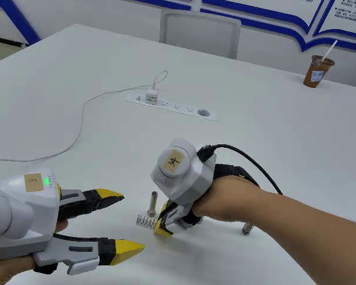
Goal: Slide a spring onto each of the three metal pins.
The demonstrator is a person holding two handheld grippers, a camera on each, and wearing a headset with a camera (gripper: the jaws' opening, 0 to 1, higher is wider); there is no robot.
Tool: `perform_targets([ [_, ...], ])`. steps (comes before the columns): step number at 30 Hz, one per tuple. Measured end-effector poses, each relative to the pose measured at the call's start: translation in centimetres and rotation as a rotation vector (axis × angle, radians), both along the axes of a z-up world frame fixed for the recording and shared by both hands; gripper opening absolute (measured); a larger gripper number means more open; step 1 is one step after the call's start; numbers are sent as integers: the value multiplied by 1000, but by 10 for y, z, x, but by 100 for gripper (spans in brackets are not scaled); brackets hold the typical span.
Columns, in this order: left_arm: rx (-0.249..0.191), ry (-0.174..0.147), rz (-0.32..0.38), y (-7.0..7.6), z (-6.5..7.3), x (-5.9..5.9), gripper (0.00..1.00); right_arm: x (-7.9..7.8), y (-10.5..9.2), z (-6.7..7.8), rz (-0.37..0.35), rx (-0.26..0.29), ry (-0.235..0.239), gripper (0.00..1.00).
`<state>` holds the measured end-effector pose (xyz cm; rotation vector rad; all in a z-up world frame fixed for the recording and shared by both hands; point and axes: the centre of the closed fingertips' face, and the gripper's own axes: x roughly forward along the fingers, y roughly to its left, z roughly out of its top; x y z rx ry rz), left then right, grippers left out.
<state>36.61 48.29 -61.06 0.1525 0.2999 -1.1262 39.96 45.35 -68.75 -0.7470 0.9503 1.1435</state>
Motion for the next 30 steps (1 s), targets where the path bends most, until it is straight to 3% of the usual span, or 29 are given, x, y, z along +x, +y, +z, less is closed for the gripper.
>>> perform_targets([
  [11,18,6,-17,-5,-7,-4,56,-14,-8,20,46,6,-13,11],
  [16,20,5,-42,-10,-7,-9,54,-33,-8,41,133,35,-15,11],
  [22,14,4,-90,-20,-5,-16,47,-51,-11,58,223,45,-33,11],
  [30,1,-3,-168,-33,-1,-29,32,-61,-11,66,279,53,-43,11],
])
